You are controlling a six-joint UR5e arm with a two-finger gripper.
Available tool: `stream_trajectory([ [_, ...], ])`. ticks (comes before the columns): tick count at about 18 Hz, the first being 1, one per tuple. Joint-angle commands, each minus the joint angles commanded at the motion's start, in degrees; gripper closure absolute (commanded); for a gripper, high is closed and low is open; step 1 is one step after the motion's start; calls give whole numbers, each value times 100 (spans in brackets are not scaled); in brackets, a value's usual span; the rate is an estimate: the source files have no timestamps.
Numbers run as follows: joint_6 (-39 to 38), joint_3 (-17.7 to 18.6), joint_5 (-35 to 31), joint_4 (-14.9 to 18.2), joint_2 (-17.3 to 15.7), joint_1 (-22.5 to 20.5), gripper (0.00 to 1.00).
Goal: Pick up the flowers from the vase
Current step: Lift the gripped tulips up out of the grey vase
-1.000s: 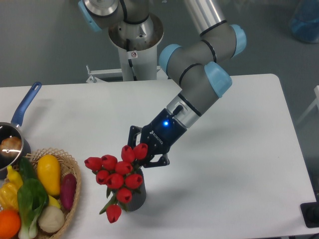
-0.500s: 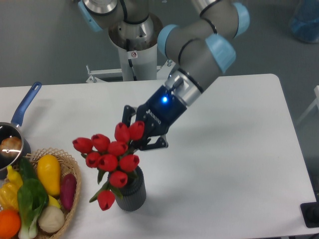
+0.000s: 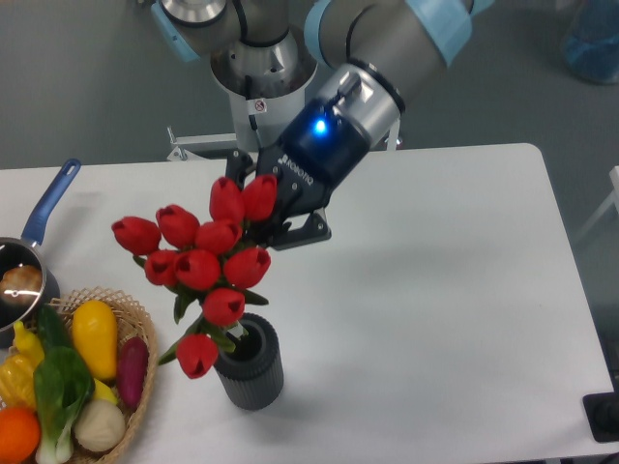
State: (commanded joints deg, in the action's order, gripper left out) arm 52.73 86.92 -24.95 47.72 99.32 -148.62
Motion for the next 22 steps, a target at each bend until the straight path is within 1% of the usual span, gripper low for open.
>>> stream_trajectory([
  [4, 70, 0, -282, 9, -106, -237, 100],
  [7, 70, 26, -536, 26, -115, -466, 100],
  [9, 105, 87, -956, 35, -106, -554, 100],
  [13, 141, 105, -1932, 62, -45, -563, 100],
  [17, 1079, 219, -2986, 62, 140, -563, 100],
  [22, 1230, 387, -3981, 62, 342, -563, 100],
])
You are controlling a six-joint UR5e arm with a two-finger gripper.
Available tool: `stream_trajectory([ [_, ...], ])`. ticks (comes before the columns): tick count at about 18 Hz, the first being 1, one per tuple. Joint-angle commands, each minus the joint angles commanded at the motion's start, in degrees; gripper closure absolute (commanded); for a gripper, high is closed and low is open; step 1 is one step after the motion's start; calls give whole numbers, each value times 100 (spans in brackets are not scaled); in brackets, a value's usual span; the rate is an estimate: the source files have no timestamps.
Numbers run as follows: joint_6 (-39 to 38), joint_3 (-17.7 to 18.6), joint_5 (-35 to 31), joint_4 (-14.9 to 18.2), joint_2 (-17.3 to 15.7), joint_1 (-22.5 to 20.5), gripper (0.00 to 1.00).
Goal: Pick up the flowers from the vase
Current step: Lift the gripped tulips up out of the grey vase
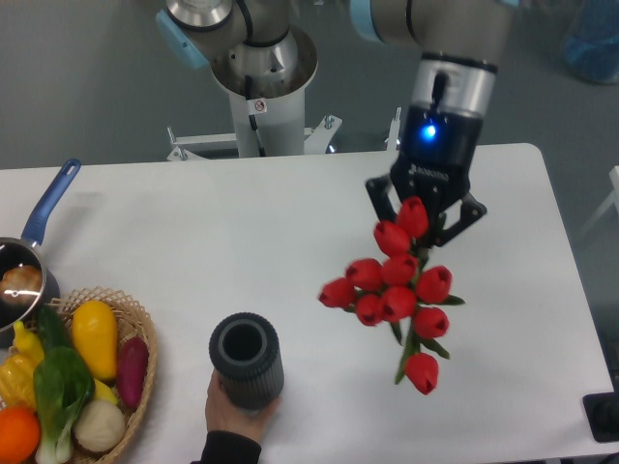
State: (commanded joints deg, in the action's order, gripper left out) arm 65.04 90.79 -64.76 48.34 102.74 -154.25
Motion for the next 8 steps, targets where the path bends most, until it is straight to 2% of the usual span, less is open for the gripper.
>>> stream_trajectory([
  [2, 192, -9, -229, 9, 132, 0, 100],
  [4, 605, 9, -763, 35, 237, 26, 100],
  [8, 1115, 35, -1801, 351, 431, 114, 99],
])
